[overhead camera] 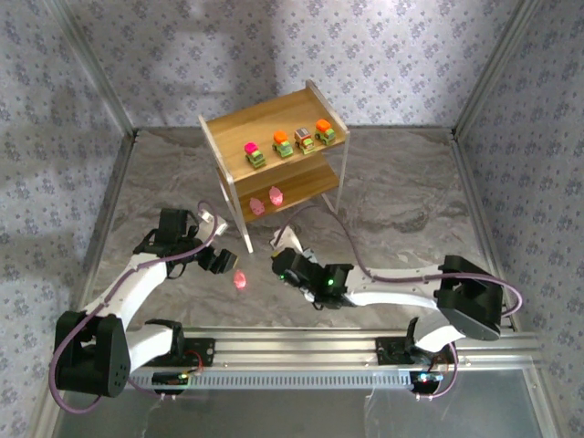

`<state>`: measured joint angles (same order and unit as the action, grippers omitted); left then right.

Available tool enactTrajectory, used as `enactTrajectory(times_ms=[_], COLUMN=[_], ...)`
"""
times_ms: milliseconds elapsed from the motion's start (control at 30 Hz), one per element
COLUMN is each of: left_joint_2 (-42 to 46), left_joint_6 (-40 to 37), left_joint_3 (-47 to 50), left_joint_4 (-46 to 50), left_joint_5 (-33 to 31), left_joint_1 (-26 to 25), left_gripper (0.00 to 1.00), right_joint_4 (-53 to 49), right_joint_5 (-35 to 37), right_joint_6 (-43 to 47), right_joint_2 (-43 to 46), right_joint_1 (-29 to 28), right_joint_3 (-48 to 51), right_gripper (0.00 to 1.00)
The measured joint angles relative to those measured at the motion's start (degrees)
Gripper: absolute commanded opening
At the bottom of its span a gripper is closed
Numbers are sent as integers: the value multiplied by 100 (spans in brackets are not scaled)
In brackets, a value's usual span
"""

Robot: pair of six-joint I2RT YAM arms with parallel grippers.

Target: Place and organize the plastic toys onto the shelf

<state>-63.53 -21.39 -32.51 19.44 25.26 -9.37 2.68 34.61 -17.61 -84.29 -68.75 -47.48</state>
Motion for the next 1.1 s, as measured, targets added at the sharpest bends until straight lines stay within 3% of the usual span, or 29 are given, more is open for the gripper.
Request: enactTrajectory(times_ms=[300, 1100], left_joint_2=[0, 9], left_joint_6=[0, 0], left_joint_3=[0, 0], left_joint_4=[0, 0], left_joint_5=[0, 0], left_joint_1=[0, 0], left_gripper=[96, 96], right_joint_4=[-518, -535], right_joint_5=[-221, -654], right_joint_6=[398, 1043], right_joint_2=[282, 442], right_joint_1=[734, 1624], right_joint_3=[-192, -752], right_gripper=[33, 33])
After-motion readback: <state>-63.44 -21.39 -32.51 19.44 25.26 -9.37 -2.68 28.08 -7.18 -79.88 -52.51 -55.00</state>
